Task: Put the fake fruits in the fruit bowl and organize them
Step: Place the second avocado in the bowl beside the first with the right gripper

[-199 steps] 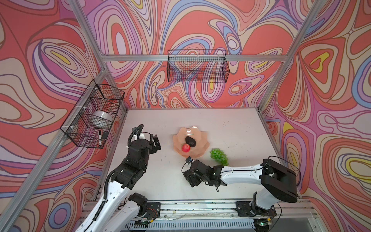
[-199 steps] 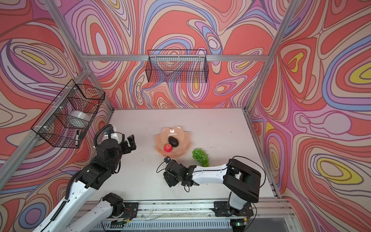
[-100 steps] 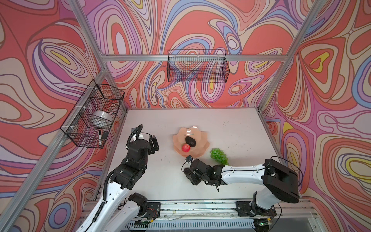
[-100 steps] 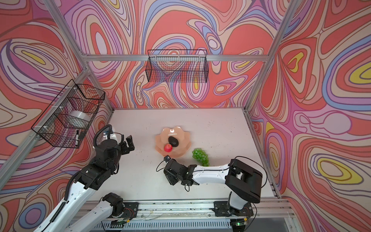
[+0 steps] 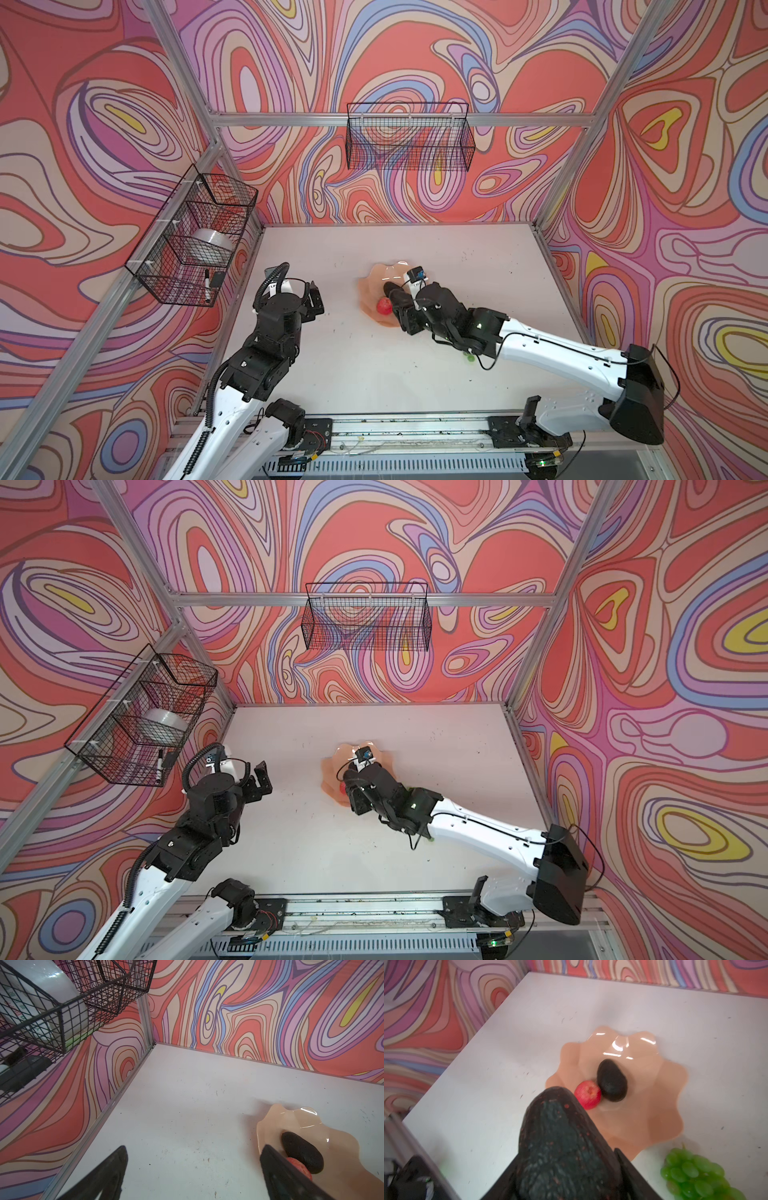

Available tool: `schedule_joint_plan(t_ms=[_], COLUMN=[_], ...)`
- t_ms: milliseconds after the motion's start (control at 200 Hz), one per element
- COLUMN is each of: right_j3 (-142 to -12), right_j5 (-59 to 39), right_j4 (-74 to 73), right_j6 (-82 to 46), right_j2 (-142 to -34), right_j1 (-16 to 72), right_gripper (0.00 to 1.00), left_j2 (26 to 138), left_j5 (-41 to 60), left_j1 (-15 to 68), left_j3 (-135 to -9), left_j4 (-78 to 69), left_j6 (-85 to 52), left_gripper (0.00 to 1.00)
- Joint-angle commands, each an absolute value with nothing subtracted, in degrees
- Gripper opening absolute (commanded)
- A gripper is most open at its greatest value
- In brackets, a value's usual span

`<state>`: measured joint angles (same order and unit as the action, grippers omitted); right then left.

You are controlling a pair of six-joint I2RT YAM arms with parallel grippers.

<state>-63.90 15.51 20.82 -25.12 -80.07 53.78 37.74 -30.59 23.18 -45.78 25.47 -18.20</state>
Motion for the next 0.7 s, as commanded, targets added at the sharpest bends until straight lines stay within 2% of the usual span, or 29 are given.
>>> schedule_joint_plan(t_ms=[0, 310, 696], right_j3=[-66.5, -73.2, -76.3], right_j5=[16.9, 18.3, 17.3], right_j4=[22.5, 20.6, 18.7], right_j6=[-27.7, -28.1, -29.8], right_j2=[-85.2, -98.9, -108.3], right_j1=[48.8, 43.5, 40.5], right_gripper=[0.44, 0.43, 0.45], left_j2=[36.4, 35.2, 35.5], left_j5=[-32.1, -32.1, -31.4], left_j1=[22.8, 22.9, 22.8], left_j3=[-46.3, -46.3, -46.2], left_j4=[27.8, 28.8, 28.7], left_j6=[-17.8, -17.6, -18.0], left_gripper=[1.0, 1.0, 1.0])
